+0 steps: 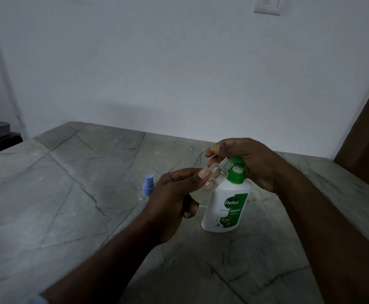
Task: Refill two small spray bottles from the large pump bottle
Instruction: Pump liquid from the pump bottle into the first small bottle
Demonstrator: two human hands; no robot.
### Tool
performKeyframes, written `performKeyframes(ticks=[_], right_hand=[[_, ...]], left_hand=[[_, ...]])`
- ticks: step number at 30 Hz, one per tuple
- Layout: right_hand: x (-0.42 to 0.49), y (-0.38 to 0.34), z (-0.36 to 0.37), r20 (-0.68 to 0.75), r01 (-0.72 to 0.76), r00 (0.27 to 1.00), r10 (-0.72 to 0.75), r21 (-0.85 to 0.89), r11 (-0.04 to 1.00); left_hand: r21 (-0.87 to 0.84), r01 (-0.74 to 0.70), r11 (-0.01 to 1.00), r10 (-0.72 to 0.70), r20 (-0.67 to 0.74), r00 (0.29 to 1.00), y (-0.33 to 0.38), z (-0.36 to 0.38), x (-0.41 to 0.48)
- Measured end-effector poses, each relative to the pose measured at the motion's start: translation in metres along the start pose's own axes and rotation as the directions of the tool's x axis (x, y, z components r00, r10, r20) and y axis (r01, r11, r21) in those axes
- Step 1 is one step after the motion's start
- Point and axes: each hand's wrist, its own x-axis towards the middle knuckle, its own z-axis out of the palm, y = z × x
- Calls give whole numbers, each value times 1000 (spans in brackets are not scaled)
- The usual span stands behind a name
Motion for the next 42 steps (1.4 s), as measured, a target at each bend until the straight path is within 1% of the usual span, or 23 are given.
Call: performKeyframes(ticks=[5, 13, 19, 24, 31, 35, 39, 42], right_hand=[[0, 3, 1, 24, -11, 1000, 11, -19, 1000], [-1, -3, 2, -14, 37, 999, -38, -88, 995], [0, 0, 2, 1, 12, 1000, -12, -7, 1000], [1, 4, 1, 32, -11, 999, 13, -46, 999], [-3, 0, 3, -11, 6, 1000, -7, -96, 995], [-4, -5, 5, -33, 2, 999, -5, -99, 995], [-4, -4, 5, -45, -32, 999, 28, -106, 994], [-3, -3, 5, -28, -36, 999, 34, -84, 996]], left_hand=[[-8, -2, 1000, 2, 5, 1000, -1, -1, 0], [-10, -9, 1000, 10, 34, 999, 0, -1, -1], [-8, -18, 1000, 18, 43, 999, 0, -1, -1], [-4, -16, 1000, 16, 33, 999, 0, 0, -1], [-4, -21, 1000, 21, 16, 1000, 1, 1, -1], [-6, -24, 1000, 24, 24, 999, 1, 0, -1], [-13, -25, 1000, 25, 10, 1000, 1, 1, 0], [-5, -28, 1000, 28, 19, 999, 2, 2, -1]])
